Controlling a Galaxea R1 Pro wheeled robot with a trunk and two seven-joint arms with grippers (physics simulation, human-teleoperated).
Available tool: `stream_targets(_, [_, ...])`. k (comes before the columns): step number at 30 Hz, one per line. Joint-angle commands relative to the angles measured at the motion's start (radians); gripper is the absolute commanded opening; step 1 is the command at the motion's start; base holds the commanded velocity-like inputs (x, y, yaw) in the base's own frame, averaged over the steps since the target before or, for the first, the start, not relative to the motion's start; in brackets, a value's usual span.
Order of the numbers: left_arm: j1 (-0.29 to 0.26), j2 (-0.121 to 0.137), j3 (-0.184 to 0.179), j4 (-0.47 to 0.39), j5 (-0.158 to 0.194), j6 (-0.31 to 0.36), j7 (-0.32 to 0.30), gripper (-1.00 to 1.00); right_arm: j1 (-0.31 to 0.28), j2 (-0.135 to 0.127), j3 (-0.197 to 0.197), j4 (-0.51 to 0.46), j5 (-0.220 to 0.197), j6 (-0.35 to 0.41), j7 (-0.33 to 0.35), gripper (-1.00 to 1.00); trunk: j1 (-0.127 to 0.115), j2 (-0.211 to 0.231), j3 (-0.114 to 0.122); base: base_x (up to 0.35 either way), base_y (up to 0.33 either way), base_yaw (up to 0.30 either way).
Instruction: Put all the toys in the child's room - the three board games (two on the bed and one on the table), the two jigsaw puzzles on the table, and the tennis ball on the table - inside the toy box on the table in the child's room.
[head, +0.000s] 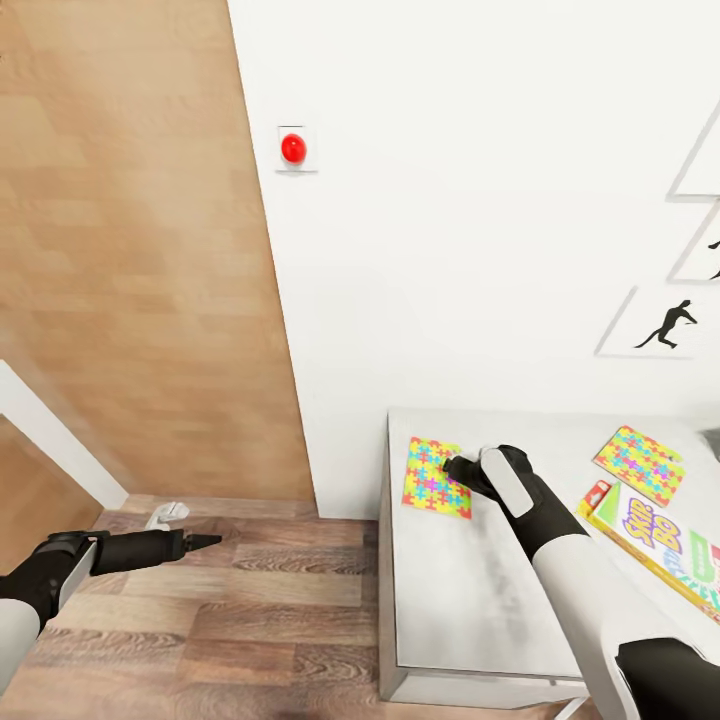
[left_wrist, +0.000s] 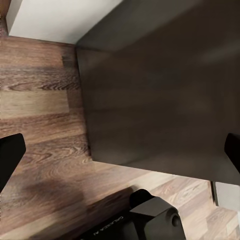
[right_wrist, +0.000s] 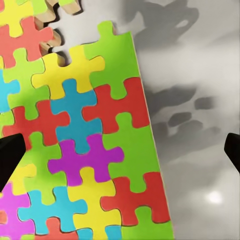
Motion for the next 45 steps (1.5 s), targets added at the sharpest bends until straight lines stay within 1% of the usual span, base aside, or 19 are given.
stream_targets(1, [-0.001,0.000,0.001,0.000,0.004,0.009,-0.002,1.00,-0.001,-0.001,0.006,0.013,-0.030,-0.002,-0.008,1.00,0.000,-0.001,-0.001,0.000,0.031,0.000])
stream_targets(14, [-0.001,0.000,0.002,0.000,0.004,0.010,-0.003,1.00,-0.003,0.000,0.006,0.027,-0.030,-0.002,-0.008,1.00,0.000,-0.001,-0.001,0.000,0.109,0.000])
stream_targets(23, [-0.001,0.000,0.003,0.000,0.004,0.009,0.000,1.00,-0.004,0.000,0.006,0.028,0.007,-0.002,-0.008,1.00,0.000,-0.001,-0.001,0.000,0.106,0.000])
stream_targets(45, [-0.001,0.000,0.005,0.000,0.004,0.011,0.004,1.00,-0.004,0.000,0.006,0.029,0.010,-0.002,-0.008,1.00,0.000,-0.001,-0.001,0.001,0.085,0.000])
